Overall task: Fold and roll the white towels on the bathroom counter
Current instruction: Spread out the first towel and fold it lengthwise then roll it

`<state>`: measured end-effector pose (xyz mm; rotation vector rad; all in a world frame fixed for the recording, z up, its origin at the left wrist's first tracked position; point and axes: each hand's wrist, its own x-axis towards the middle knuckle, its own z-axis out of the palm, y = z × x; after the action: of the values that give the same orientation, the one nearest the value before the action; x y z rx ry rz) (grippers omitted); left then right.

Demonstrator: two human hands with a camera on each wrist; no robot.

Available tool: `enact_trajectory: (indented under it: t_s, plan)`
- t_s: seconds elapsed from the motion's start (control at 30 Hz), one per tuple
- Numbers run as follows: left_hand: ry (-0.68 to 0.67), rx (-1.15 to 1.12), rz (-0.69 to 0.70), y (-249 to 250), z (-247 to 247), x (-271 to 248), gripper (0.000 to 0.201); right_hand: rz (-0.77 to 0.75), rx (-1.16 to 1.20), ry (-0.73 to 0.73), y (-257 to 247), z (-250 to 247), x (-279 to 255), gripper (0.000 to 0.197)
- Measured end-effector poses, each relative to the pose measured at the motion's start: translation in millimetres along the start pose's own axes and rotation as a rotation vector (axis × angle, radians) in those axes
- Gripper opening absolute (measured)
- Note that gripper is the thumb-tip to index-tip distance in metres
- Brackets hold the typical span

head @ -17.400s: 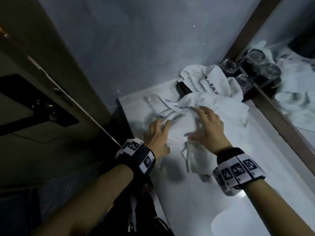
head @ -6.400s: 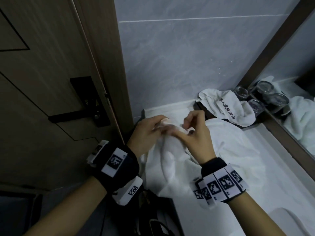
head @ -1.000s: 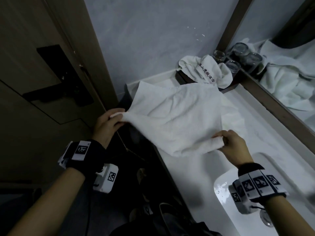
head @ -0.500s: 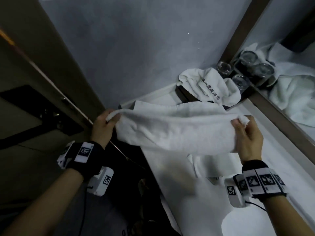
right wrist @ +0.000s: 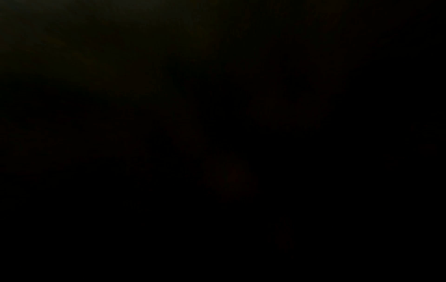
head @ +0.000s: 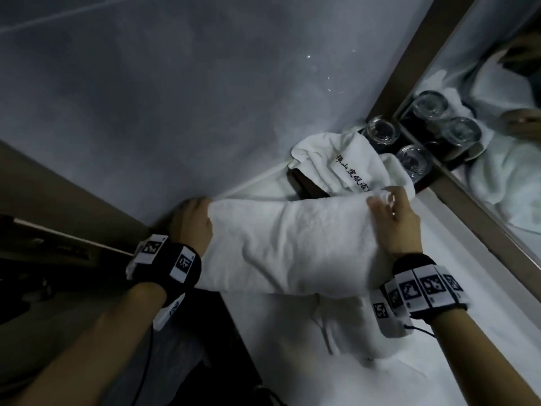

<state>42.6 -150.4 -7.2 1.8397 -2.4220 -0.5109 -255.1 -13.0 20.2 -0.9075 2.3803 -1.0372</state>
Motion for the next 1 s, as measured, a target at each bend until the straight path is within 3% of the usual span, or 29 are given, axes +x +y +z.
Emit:
enact_trajectory:
  t_s: [0.13, 0.3, 0.37, 0.47, 0.57, 0.6, 0.7, 0.8, 0.9, 0.97, 1.0]
  plan:
    - [-0.057, 0.060, 0.057, 21, 19, -4, 0.055, 0.178, -0.170, -0.164, 5, 2, 5, 0.069]
    - [-0.183, -0.043, 0.177, 64, 31, -13, 0.059, 0.251, -0.107, -0.226, 4, -1, 3, 0.079]
    - [-0.244, -0.195, 0.250, 82, 33, -20, 0.060, 0.255, -0.004, -0.235, -3, -3, -1, 0.083]
    - [-0.335, -0.485, 0.424, 106, 27, -30, 0.077, 0.122, 0.177, -0.301, -18, -7, -11, 0.072]
    - [-0.382, -0.602, 0.487, 127, 10, -30, 0.113, -0.052, 0.278, -0.511, -37, -8, -27, 0.047]
    - [-0.405, -0.667, 0.462, 132, 4, -28, 0.110, -0.101, 0.302, -0.558, -40, -6, -34, 0.041]
    - [-0.447, -0.785, 0.355, 133, -7, -23, 0.050, -0.182, 0.336, -0.494, -39, 0, -53, 0.022]
    - [-0.388, -0.678, 0.332, 108, -4, -27, 0.035, -0.135, 0.350, -0.340, -19, 7, -70, 0.023]
    - [-0.403, -0.675, 0.299, 71, 3, -37, 0.037, -0.351, -0.060, -0.160, 13, 18, -87, 0.031]
    - [-0.447, -0.702, 0.344, 52, 7, -43, 0.023, -0.501, -0.506, -0.177, 32, 32, -101, 0.056]
    - [-0.458, -0.720, 0.381, 45, 10, -46, 0.019, -0.487, -0.675, -0.229, 38, 37, -107, 0.073]
